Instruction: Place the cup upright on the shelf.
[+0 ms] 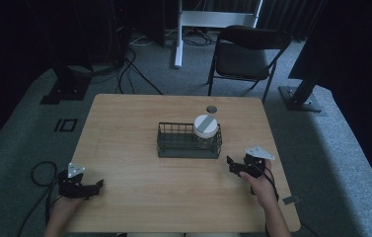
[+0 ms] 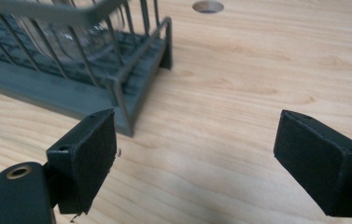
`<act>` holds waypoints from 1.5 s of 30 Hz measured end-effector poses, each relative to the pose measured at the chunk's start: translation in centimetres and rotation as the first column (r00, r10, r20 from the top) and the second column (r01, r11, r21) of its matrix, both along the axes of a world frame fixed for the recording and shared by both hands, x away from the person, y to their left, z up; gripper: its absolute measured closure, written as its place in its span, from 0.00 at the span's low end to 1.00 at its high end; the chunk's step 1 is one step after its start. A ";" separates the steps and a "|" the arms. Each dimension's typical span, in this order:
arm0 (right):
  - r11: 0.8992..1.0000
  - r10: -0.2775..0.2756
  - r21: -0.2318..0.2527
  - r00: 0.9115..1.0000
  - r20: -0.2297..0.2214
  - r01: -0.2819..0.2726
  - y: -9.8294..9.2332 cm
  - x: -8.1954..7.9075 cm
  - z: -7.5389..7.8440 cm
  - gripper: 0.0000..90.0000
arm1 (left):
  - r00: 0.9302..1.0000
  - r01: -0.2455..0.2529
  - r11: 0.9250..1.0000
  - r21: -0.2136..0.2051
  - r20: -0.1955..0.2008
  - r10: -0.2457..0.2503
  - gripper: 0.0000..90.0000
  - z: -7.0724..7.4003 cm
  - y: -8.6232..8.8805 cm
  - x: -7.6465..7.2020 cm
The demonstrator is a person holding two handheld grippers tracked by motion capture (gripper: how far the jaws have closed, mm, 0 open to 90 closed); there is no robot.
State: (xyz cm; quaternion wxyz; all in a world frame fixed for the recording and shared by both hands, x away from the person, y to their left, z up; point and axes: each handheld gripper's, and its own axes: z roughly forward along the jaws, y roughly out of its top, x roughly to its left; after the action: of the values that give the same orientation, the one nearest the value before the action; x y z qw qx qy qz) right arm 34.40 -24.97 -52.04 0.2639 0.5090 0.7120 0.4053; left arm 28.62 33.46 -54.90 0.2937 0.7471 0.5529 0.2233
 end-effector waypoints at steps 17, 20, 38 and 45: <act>0.992 -0.117 -0.061 0.992 -0.054 0.113 -2.0 -0.3 -1.5 0.14 | 1.000 0.000 1.000 0.000 0.000 0.000 0.00 0.0 0.0 0.0; 0.989 -0.138 -0.067 0.988 -0.070 0.133 -2.3 -0.3 -1.7 0.14 | 1.000 0.000 1.000 0.000 0.000 0.000 0.00 0.0 0.0 0.0; 0.969 -0.227 -0.133 0.963 -0.144 0.208 -3.6 -0.3 -2.9 0.14 | 1.000 0.000 1.000 0.000 0.000 0.000 0.00 0.0 0.0 0.0; 0.971 -0.227 -0.113 0.960 -0.161 0.211 -3.7 -0.2 -3.1 0.14 | 1.000 0.000 1.000 0.000 0.000 0.000 0.00 0.0 0.0 0.0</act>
State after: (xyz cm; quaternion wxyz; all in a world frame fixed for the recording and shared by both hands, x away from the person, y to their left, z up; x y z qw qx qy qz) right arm 34.24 -28.70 -55.12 0.2684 0.6048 0.6899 0.2936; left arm 28.62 33.46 -54.91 0.2938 0.7471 0.5529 0.2233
